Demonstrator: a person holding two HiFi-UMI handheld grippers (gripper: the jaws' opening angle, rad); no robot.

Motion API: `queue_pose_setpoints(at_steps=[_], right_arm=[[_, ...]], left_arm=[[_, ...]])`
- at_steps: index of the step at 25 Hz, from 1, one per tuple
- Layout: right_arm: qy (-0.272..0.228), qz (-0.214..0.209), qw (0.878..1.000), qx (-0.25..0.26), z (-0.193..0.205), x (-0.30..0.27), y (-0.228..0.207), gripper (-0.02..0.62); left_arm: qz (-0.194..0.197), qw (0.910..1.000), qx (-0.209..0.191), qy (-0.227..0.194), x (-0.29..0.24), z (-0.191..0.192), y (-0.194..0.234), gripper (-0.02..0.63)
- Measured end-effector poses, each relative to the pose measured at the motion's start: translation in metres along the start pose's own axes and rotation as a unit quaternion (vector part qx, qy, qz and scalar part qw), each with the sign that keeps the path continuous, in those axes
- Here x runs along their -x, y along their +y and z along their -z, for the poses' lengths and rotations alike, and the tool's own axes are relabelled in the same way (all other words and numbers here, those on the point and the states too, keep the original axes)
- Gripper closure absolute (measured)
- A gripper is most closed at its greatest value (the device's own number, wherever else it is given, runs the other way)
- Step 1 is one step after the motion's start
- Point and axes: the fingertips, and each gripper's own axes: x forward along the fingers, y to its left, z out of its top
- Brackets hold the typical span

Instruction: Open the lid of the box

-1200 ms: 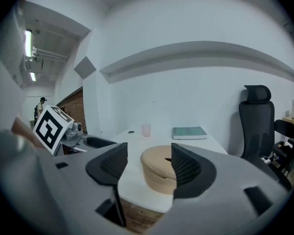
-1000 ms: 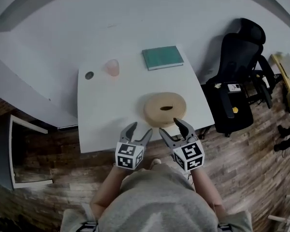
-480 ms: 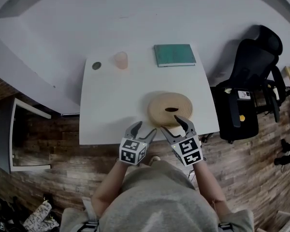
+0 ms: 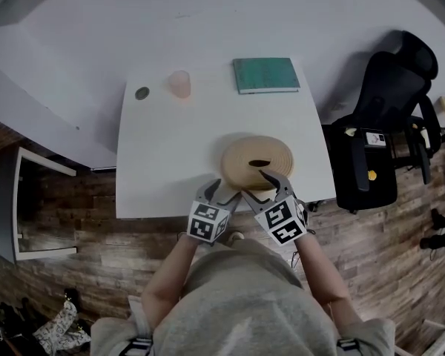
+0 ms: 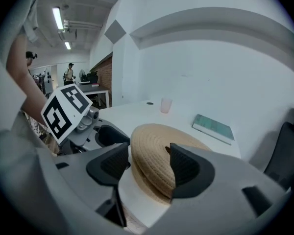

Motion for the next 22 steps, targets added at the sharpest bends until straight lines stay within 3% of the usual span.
queue_pose_setpoints(at_steps=[15, 17, 22], right_arm=[[0.082, -0.049, 0.985, 0.144, 0.012, -0.021, 0.012, 0.399], [0.089, -0.053, 0.983, 0.151, 0.014, -0.023, 0.013, 0.435], [0.095, -0.060, 0.982, 0.150, 0.014, -0.025, 0.013, 0.443]], left_arm=[[0.009, 0.9997, -0.014, 0.019, -0.021, 0.001, 0.003, 0.288], [0.015, 0.9994, -0.018, 0.026, -0.022, 0.000, 0.004, 0.279], [0.030, 0.9987, -0.024, 0.033, -0.024, 0.000, 0.006, 0.267]])
